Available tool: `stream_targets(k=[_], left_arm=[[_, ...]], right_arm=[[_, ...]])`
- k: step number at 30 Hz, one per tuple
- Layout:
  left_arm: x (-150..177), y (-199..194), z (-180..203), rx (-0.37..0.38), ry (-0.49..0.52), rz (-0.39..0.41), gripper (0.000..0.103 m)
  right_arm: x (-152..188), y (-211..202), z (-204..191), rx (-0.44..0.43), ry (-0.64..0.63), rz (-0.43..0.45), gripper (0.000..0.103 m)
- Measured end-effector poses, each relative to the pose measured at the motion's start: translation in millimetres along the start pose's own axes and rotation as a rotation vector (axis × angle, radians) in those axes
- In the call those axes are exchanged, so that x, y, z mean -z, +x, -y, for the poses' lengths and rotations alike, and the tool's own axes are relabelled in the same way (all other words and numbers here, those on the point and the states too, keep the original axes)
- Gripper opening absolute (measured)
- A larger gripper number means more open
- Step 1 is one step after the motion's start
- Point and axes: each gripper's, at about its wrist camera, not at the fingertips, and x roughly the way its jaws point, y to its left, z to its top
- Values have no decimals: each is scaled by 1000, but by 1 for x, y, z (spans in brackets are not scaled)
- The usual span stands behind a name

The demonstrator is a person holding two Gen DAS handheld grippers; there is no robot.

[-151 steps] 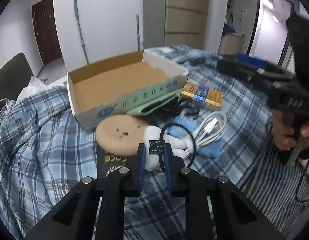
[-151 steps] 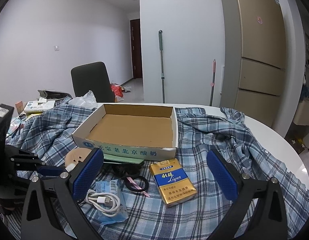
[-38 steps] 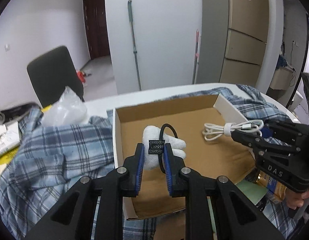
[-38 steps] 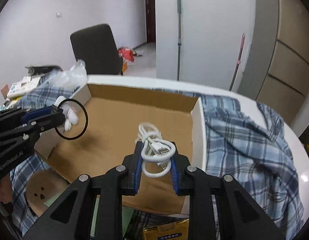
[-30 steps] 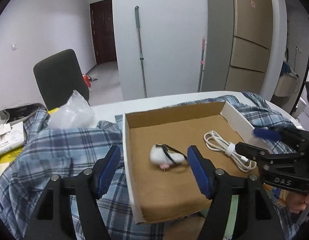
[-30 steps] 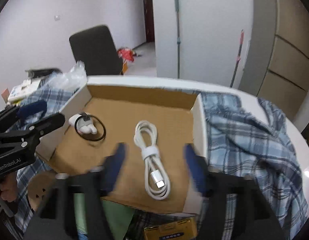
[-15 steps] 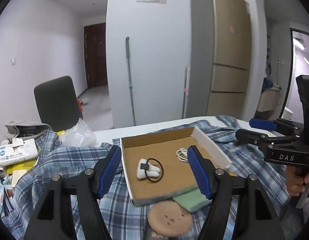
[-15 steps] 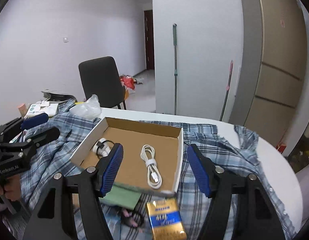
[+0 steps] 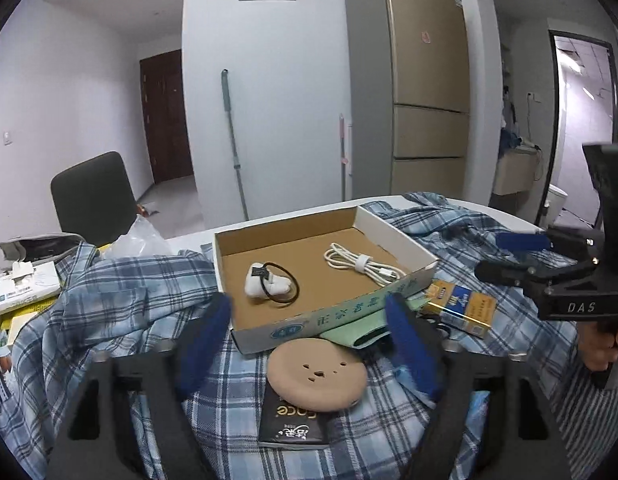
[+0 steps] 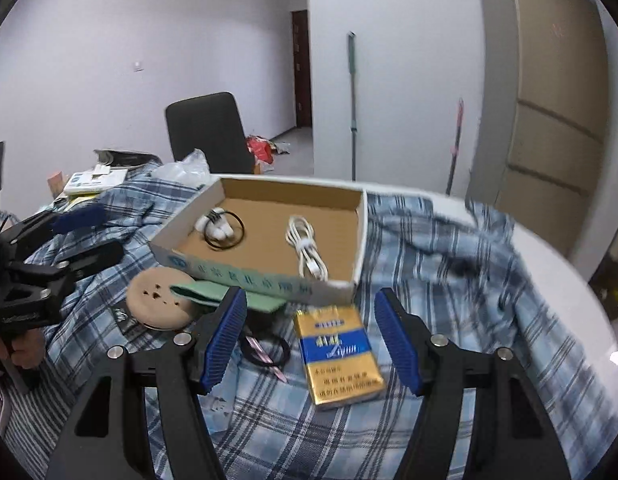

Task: Organize soft objects
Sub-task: 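Move the right gripper to the gold Liqun pack and grasp it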

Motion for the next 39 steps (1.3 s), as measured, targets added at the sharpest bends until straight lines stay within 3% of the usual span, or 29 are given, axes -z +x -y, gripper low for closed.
stream_targets(k=[15,19,21,24,31,39], left_arm=[[6,14,-13,20,-60,-68,89],[7,12,-10,17,-45,-61,89],[7,13,-8,14,-36,-60,89],[7,13,-7,17,-32,-64,89],[8,18,-7,23,-38,-86,89],[9,21,-3,18,-21,-104,89]], right_arm=[[3,20,15,-21,54,-107,65],[0,33,11,-39,-68,-186,65],[2,41,11,-3,-93,-218,65],[4,50,17,-70,-54,-265,65],[16,63,28,-77,6,-300,64],[19,68,21,-69,-29,-323,53]])
